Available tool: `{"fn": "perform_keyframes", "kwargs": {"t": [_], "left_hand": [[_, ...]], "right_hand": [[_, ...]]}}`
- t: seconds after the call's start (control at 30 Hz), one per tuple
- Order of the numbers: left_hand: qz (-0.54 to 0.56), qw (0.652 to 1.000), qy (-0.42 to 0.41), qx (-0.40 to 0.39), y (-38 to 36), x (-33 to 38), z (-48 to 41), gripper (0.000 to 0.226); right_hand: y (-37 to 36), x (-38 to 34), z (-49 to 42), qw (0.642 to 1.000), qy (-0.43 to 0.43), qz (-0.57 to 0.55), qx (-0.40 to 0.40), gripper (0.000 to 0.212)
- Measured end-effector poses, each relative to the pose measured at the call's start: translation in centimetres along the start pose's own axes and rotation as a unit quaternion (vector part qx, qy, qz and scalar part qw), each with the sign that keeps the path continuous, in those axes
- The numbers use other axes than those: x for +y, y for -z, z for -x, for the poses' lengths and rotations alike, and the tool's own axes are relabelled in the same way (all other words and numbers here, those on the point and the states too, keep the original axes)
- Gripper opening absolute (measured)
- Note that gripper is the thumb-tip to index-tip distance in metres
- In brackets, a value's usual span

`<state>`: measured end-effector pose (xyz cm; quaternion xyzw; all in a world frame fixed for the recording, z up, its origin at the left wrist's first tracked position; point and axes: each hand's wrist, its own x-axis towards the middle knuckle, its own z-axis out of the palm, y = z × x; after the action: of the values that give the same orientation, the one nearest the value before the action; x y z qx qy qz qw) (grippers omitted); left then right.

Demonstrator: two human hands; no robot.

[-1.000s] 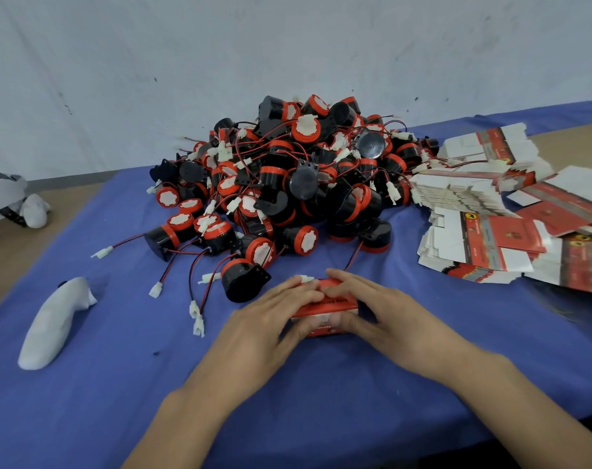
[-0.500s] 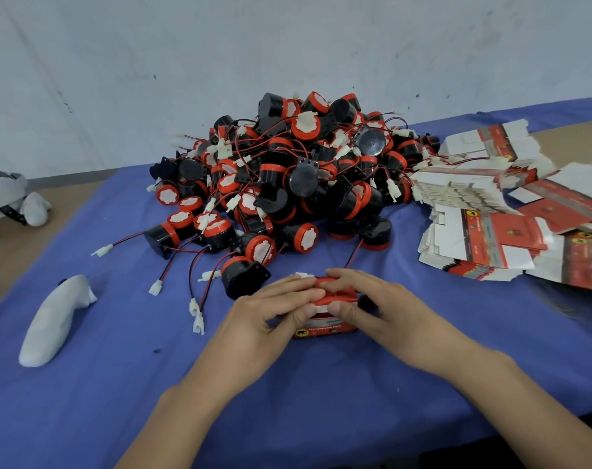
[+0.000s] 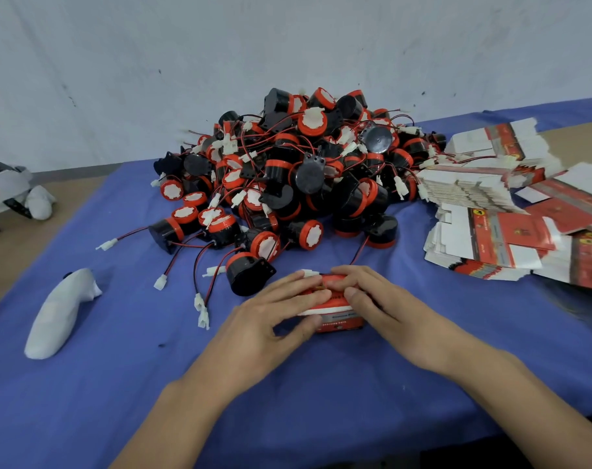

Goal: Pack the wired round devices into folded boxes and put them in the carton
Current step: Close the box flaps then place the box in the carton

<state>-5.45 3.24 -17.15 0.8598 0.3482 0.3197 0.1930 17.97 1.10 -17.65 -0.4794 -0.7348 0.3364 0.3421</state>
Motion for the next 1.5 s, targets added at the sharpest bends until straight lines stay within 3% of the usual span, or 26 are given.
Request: {"fn": "perform_keyframes", "kwargs": {"t": [0.17, 0.43, 0.67, 1.3, 1.5], "left_hand": [[-0.017, 1.0, -0.014, 0.012, -0.2, -0.1, 0.0, 0.038], [-0.011, 1.0, -0.012, 0.021, -0.5, -0.6, 0.5, 0.039], [-0.017, 0.996, -0.004, 0.091, -0.1, -0.4, 0.7, 0.015], [-0.088, 0.994, -0.047, 0.053, -0.4, -0.1, 0.6, 0.021], [-0.066, 0.996, -0.03, 0.052, -0.7, 0.4, 0.1, 0.011]], "right_hand": [[0.1, 0.1, 0.1, 0.999, 0.015, 0.044, -0.009, 0.032], [-0.1, -0.3, 0.1, 1.0, 0.006, 0.011, 0.005, 0.025], [-0.1, -0.7, 0.1, 1.0, 0.0, 0.008, 0.019, 0.021], [-0.5, -1.3, -0.3, 0.999, -0.008, -0.038, 0.026, 0.026], [-0.6, -1.7, -0.4, 1.0, -0.007, -0.024, 0.017, 0.027]]}}
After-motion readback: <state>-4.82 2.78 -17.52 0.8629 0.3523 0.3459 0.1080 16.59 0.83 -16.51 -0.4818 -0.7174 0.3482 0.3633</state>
